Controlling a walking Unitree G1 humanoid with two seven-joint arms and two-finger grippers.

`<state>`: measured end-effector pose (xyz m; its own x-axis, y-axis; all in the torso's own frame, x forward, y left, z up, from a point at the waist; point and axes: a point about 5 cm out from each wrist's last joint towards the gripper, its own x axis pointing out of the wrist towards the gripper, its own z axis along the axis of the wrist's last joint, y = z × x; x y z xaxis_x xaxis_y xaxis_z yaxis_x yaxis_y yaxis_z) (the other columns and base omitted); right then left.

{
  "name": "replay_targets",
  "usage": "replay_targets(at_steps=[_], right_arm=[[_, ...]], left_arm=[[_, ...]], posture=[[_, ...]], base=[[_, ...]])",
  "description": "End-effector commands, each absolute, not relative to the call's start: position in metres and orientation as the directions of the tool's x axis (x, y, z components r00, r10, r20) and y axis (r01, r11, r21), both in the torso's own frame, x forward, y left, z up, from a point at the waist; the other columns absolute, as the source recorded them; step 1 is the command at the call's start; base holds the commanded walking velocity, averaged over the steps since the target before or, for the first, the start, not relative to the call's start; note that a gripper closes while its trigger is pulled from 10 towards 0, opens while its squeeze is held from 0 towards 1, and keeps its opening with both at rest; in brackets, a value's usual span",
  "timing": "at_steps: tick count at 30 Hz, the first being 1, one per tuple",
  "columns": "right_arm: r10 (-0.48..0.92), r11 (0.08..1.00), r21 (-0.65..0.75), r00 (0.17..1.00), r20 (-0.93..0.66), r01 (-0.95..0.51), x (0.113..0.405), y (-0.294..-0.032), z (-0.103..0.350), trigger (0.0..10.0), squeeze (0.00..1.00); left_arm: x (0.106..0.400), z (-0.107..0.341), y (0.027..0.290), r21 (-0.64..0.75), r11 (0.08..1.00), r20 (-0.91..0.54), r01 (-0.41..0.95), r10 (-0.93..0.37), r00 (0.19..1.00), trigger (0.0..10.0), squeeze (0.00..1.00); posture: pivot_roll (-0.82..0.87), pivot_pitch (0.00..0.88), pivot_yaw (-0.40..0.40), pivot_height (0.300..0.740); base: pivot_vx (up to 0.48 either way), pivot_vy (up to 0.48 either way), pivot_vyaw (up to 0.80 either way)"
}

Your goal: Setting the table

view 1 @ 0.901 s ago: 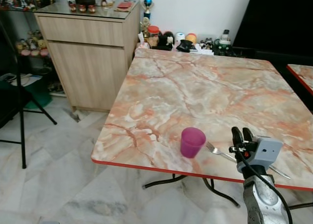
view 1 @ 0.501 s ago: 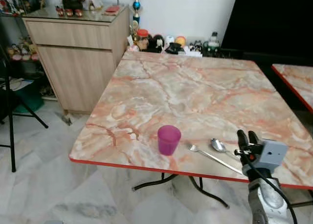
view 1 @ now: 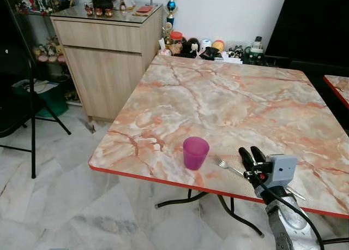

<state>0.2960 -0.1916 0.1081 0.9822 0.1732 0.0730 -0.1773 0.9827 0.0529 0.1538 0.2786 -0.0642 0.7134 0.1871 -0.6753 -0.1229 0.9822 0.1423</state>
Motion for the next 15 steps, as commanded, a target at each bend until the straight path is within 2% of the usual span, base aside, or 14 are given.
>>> replay_targets(at_steps=[1, 14, 15], right_arm=[[0.139, 0.988, 0.056, 0.984, 0.114, -0.146, 0.2985, -0.1972, 0.1176, 10.0, 1.00], [0.086, 0.992, 0.082, 0.987, 0.139, -0.098, 0.2992, -0.1983, 0.1207, 10.0, 1.00], [0.084, 0.992, 0.080, 0.987, 0.140, -0.096, 0.2994, -0.1983, 0.1210, 10.0, 0.89]], left_arm=[[0.1503, -0.0655, 0.2788, 0.135, 0.983, -0.681, -0.127, 0.185, 0.709, 10.0, 0.00], [0.1494, -0.0663, 0.2783, 0.126, 0.984, -0.686, -0.129, 0.180, 0.704, 10.0, 0.00], [0.1493, -0.0663, 0.2783, 0.126, 0.984, -0.686, -0.129, 0.180, 0.704, 10.0, 0.00]], posture=[[0.09, 0.050, -0.034, 0.740], [0.09, 0.052, -0.034, 0.740], [0.09, 0.052, -0.035, 0.740]], base=[[0.000, 0.000, 0.00], [0.000, 0.000, 0.00], [0.000, 0.000, 0.00]])
